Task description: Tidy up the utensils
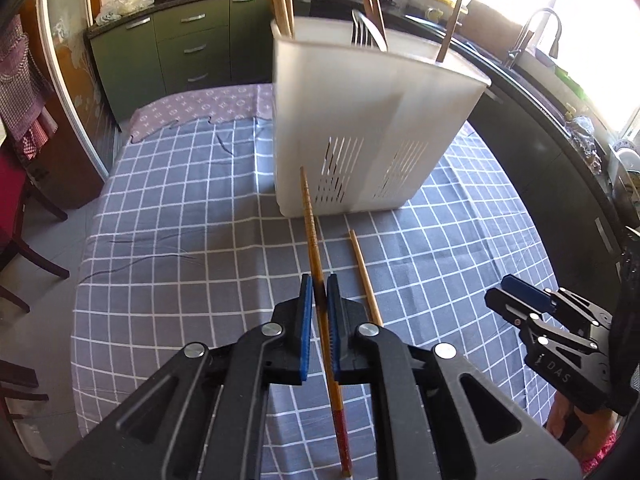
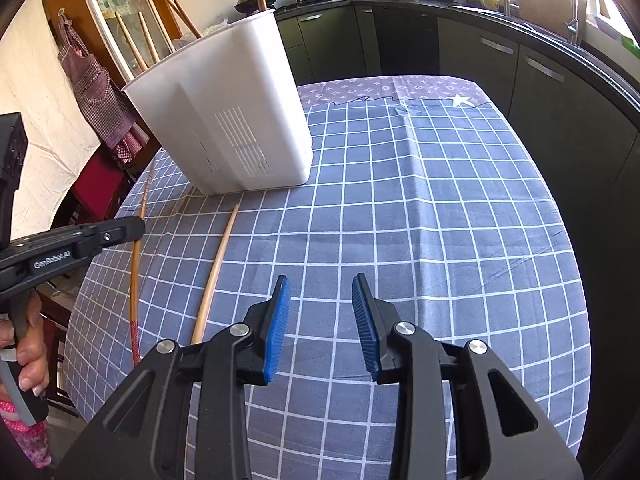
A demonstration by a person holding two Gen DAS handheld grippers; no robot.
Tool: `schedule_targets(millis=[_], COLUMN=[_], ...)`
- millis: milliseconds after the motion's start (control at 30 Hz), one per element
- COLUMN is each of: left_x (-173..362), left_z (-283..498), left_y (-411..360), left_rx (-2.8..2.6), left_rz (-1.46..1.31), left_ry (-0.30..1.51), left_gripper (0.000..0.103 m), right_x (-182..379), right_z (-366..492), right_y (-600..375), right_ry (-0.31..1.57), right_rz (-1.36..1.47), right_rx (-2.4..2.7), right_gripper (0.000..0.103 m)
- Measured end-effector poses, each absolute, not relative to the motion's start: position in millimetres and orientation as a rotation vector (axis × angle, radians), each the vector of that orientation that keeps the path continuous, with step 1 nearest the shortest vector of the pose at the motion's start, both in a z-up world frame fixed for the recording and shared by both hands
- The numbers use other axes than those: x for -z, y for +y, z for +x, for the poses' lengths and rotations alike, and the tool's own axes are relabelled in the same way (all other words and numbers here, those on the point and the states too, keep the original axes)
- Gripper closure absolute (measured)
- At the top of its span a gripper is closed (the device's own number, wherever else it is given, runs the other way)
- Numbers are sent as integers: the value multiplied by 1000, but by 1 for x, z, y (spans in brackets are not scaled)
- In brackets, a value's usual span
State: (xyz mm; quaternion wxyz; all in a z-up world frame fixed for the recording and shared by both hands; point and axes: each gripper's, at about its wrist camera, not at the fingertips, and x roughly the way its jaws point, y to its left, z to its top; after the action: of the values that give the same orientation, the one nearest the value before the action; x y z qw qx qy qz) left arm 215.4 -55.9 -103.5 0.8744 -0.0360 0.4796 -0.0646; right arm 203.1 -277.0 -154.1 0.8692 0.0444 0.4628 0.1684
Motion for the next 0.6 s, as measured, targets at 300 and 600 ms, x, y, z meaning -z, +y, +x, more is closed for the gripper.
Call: schedule_targets(millis=[300,600], left_x=[52,60], left_z=[190,199], left_y=[-45,-40], left_rx=[144,148], left_rz=[-38,-44], left_ry=[834,890], left_gripper=[97,97], right_x=[151,155], right_z=[212,221], right_y=[-225,-201], right_ry=[994,1000], right_rz=[-7,-45], right_rx=[-415,-403], right_gripper=[68,68])
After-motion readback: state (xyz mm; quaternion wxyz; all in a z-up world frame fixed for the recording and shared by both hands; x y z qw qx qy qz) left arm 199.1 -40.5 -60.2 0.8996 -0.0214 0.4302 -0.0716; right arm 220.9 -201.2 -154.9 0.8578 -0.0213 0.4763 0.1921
